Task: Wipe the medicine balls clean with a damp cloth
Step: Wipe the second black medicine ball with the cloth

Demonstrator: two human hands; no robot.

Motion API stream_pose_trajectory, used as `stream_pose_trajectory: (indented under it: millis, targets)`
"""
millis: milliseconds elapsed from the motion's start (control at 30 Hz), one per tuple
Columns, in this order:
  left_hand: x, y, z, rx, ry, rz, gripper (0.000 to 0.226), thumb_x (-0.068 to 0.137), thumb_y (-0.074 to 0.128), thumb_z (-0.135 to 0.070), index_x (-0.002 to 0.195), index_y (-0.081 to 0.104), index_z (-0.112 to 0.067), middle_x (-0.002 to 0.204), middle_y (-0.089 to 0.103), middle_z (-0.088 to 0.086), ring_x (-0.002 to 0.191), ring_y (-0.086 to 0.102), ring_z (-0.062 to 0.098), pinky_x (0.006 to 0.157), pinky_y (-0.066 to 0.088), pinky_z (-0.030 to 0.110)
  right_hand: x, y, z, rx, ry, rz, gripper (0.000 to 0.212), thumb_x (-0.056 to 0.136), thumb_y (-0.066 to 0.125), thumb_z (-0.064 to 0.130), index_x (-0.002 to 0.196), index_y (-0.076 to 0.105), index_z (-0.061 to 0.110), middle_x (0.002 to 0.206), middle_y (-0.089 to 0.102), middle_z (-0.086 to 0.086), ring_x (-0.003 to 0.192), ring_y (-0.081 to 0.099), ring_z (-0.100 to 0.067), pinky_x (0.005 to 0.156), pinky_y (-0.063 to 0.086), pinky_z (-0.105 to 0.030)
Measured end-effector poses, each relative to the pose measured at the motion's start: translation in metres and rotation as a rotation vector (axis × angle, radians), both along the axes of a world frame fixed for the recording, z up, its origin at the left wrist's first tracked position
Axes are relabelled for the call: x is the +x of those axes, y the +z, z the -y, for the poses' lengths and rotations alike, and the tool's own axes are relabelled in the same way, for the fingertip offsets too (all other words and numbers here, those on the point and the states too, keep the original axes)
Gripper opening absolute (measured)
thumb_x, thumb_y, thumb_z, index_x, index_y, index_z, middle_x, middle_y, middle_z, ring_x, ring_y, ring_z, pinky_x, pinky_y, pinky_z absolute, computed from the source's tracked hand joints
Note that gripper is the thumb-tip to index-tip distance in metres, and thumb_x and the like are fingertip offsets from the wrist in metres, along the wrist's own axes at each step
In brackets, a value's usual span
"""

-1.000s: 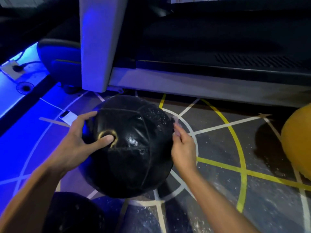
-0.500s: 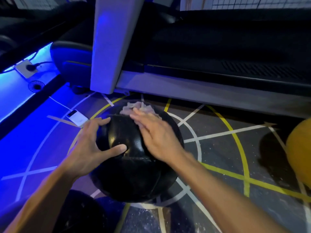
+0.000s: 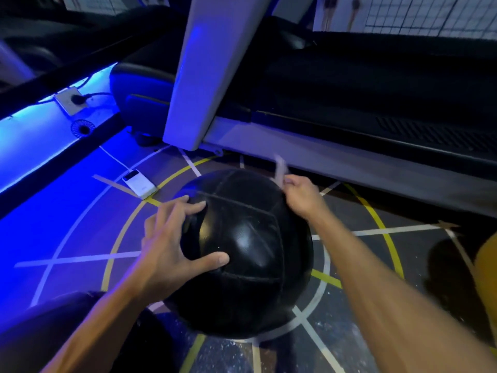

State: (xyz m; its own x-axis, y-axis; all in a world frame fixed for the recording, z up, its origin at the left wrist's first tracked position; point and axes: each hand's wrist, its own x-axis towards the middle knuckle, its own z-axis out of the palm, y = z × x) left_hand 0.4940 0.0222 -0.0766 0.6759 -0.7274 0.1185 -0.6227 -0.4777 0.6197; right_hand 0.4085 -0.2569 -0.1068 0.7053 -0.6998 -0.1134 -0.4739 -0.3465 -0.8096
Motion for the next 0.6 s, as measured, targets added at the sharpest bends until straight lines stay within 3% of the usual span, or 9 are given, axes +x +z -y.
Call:
stream_pose_trajectory:
  millis: [67, 100, 167, 233, 300, 400, 467, 533, 600]
  targets:
    - [-0.006, -0.001, 0.002, -0.012, -0.016, 0.018, 0.094, 0.047, 0.068, -0.092, 0.131, 0.039, -0.06, 0.146, 0.032, -0.021, 0.136, 0.033, 0.019, 0.105, 0.027, 0.041, 0.008, 0.005, 0.004, 0.05, 0.002, 0.021, 0.032, 0.094, 0.053, 0.005, 0.072, 0.068, 0.022, 0.081, 0.067, 0.007, 0.092, 0.061, -0.023, 0.075, 0.041, -0.02]
    - [-0.009, -0.002, 0.003, -0.014, -0.015, 0.021, 0.094, 0.047, 0.067, -0.092, 0.131, 0.039, -0.061, 0.145, 0.03, -0.024, 0.135, 0.031, 0.017, 0.104, 0.027, 0.042, 0.015, 0.014, -0.008, 0.006, 0.087, 0.081, 0.03, 0.095, 0.056, 0.005, 0.078, 0.072, 0.024, 0.083, 0.069, 0.009, 0.092, 0.061, -0.021, 0.075, 0.041, -0.018]
    - [-0.015, -0.003, 0.006, 0.008, -0.005, 0.041, 0.095, 0.045, 0.068, -0.091, 0.131, 0.04, -0.059, 0.141, 0.029, -0.03, 0.13, 0.029, 0.014, 0.102, 0.031, 0.044, 0.021, 0.04, -0.047, -0.109, 0.36, 0.201, 0.029, 0.097, 0.058, 0.007, 0.111, 0.077, 0.025, 0.115, 0.074, 0.007, 0.11, 0.062, -0.011, 0.092, 0.041, -0.017]
    - [-0.018, -0.004, 0.008, 0.022, 0.009, 0.041, 0.095, 0.045, 0.067, -0.092, 0.13, 0.04, -0.058, 0.132, 0.03, -0.033, 0.126, 0.029, 0.013, 0.103, 0.035, 0.047, 0.015, 0.053, -0.068, -0.237, 0.614, 0.267, 0.035, 0.101, 0.054, 0.007, 0.129, 0.07, 0.02, 0.138, 0.065, 0.007, 0.128, 0.055, -0.006, 0.108, 0.035, -0.017]
    - [-0.02, -0.004, 0.009, 0.007, -0.014, 0.034, 0.094, 0.048, 0.066, -0.092, 0.132, 0.04, -0.059, 0.136, 0.026, -0.041, 0.132, 0.026, 0.011, 0.105, 0.032, 0.046, 0.009, 0.045, -0.047, -0.287, 0.546, 0.249, 0.038, 0.101, 0.051, 0.006, 0.133, 0.067, 0.019, 0.142, 0.063, 0.001, 0.134, 0.054, -0.013, 0.116, 0.036, -0.026]
    - [-0.023, -0.006, 0.011, -0.018, -0.054, 0.035, 0.092, 0.051, 0.065, -0.091, 0.134, 0.038, -0.064, 0.146, 0.013, -0.048, 0.137, 0.016, 0.002, 0.105, 0.024, 0.044, -0.01, 0.028, 0.008, -0.221, 0.213, -0.097, 0.027, 0.101, 0.051, 0.013, 0.1, 0.076, 0.025, 0.116, 0.074, -0.008, 0.113, 0.066, -0.03, 0.092, 0.05, -0.036]
    - [-0.024, -0.006, 0.013, -0.031, -0.061, 0.033, 0.09, 0.053, 0.065, -0.091, 0.135, 0.038, -0.065, 0.151, 0.015, -0.043, 0.139, 0.015, 0.002, 0.107, 0.021, 0.044, -0.027, 0.019, 0.026, -0.171, 0.019, -0.14, 0.028, 0.095, 0.05, 0.008, 0.076, 0.065, 0.021, 0.093, 0.072, -0.006, 0.087, 0.067, -0.028, 0.071, 0.05, -0.032]
    - [-0.02, -0.003, 0.013, -0.058, -0.077, 0.017, 0.086, 0.058, 0.065, -0.088, 0.136, 0.044, -0.061, 0.155, 0.021, -0.039, 0.142, 0.019, 0.005, 0.109, 0.022, 0.044, -0.044, 0.02, 0.032, -0.273, -0.12, -0.021, 0.026, 0.095, 0.047, 0.005, 0.076, 0.058, 0.019, 0.081, 0.067, -0.003, 0.072, 0.062, -0.023, 0.058, 0.045, -0.029]
    - [-0.011, -0.002, 0.006, -0.15, -0.116, -0.043, 0.074, 0.068, 0.069, -0.077, 0.137, 0.054, -0.052, 0.156, 0.033, -0.029, 0.146, 0.029, 0.007, 0.115, 0.029, 0.045, -0.064, 0.031, 0.027, -0.465, -0.058, -0.007, 0.023, 0.099, 0.043, 0.007, 0.092, 0.055, 0.025, 0.08, 0.063, -0.001, 0.065, 0.059, -0.019, 0.054, 0.046, -0.033]
